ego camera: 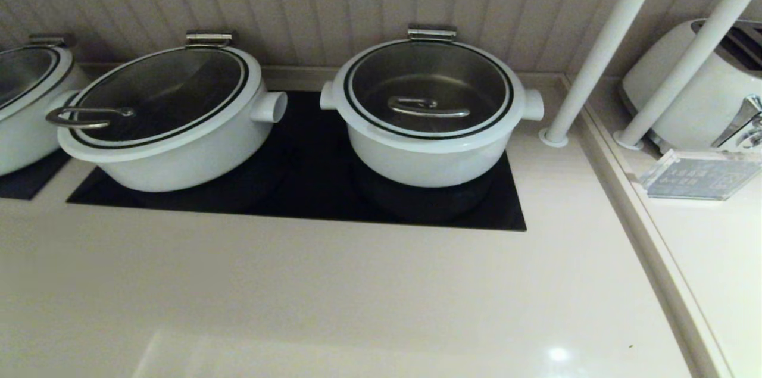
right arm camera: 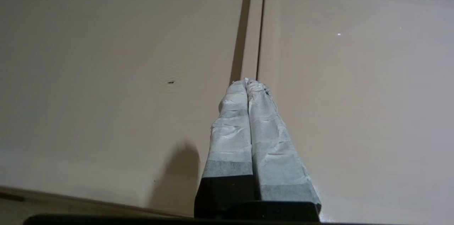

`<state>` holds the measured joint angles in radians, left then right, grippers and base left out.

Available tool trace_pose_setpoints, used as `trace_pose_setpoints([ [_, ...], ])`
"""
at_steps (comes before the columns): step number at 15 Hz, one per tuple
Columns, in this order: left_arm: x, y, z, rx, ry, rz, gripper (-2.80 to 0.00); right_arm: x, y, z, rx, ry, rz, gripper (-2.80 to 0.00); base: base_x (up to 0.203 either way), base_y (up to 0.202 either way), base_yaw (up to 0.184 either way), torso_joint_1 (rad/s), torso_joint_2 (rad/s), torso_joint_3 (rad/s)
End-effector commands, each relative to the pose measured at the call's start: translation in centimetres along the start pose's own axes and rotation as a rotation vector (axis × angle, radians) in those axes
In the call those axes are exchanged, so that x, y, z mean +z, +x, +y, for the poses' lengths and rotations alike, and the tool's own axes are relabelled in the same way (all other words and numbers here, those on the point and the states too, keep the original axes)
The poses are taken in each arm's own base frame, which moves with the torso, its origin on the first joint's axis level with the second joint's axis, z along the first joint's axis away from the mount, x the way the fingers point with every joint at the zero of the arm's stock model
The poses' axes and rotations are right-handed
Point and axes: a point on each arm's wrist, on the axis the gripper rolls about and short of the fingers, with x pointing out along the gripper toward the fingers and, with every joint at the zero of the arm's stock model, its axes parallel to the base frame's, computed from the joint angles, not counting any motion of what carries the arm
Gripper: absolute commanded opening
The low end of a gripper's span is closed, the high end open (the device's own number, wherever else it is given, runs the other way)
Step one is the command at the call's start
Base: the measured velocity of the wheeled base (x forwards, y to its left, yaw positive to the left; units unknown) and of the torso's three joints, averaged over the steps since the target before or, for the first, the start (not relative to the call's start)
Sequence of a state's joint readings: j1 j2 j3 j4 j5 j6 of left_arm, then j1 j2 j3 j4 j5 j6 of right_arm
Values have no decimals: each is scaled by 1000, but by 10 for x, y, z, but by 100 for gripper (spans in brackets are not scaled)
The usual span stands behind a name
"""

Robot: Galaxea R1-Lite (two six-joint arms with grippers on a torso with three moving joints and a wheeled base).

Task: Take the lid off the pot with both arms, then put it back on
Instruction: Open the food pot lid a small opening with the right arm

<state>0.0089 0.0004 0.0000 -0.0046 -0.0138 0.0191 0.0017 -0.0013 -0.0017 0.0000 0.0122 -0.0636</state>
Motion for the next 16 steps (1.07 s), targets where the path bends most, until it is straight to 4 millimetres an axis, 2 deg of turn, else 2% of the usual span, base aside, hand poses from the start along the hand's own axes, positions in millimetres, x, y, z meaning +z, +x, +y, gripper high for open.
trace_pose_setpoints([
  [1, 0, 0, 0, 2, -4, -2, -280, 2, 0, 0, 13, -31, -8, -280, 0, 0, 0, 0, 0, 0],
  [5, 0, 0, 0, 3, -7, -2, -280, 40, -7, 1, 146, -33, -85, -280, 0, 0, 0, 0, 0, 0],
  [8, 0, 0, 0, 3, -7, 0, -280, 80, 4, -1, 195, -31, -63, -280, 0, 0, 0, 0, 0, 0],
  [12, 0, 0, 0, 3, -7, 0, -280, 131, 32, 0, 381, -39, -88, -280, 0, 0, 0, 0, 0, 0],
  [16, 0, 0, 0, 2, -5, -2, -280, 154, 73, 2, 606, -56, -102, -280, 0, 0, 0, 0, 0, 0],
])
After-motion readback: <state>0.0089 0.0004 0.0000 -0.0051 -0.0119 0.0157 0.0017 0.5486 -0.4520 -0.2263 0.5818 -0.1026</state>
